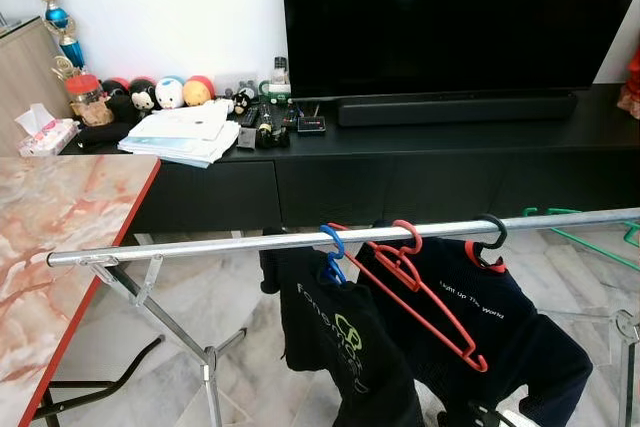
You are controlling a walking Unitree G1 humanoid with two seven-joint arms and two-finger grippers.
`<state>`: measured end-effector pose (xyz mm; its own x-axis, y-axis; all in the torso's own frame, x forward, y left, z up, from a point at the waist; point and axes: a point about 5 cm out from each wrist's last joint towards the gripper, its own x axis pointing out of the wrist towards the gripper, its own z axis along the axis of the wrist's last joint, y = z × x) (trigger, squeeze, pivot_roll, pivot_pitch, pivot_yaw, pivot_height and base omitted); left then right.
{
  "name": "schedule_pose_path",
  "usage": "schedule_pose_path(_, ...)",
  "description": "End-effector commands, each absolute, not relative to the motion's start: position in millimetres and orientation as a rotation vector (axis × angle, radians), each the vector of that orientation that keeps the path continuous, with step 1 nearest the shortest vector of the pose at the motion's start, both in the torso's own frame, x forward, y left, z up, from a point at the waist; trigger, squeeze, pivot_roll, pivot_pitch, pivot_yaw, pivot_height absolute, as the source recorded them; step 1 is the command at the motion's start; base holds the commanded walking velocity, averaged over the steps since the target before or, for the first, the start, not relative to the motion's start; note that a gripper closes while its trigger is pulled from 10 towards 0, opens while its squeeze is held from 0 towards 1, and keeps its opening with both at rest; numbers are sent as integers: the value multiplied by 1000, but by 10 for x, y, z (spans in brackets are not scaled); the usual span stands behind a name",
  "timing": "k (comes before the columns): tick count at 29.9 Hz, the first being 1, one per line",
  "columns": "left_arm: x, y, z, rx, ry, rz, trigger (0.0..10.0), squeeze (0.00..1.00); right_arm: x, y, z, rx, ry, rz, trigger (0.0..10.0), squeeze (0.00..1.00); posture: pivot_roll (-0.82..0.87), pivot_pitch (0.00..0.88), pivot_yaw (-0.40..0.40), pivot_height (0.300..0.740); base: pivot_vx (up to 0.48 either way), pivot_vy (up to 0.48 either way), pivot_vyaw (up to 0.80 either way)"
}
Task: Hang hanger
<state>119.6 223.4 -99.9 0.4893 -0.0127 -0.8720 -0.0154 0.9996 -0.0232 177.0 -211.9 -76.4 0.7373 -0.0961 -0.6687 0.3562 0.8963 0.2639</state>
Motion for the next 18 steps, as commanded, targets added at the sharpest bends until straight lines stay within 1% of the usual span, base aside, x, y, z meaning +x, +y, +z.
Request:
schedule_pose_path(1, 1148, 2286, -1003, 0, 1075, 2, 10000, 0, 1742, -2081, -782, 405, 703, -257, 10000, 0, -42, 0, 62, 740, 0, 0, 0)
schedule_pose_path(2, 1145, 2287, -1004, 5, 1076, 0, 10000, 0, 1737, -2073, -785, 405, 704, -254, 10000, 0, -40, 0, 61, 740, 0, 0, 0)
schedule_pose_path(11, 1110, 2309, -1008, 20, 1080, 13, 10000, 0, 1760, -1969, -796, 415, 719, -217, 10000, 0, -24, 0, 65, 740, 0, -480, 0)
schedule_pose_path(18, 1111, 2320, -1007, -3, 1078, 33, 10000, 0, 1762, -1982, -797, 414, 727, -218, 10000, 0, -31, 0, 59, 740, 0, 0, 0)
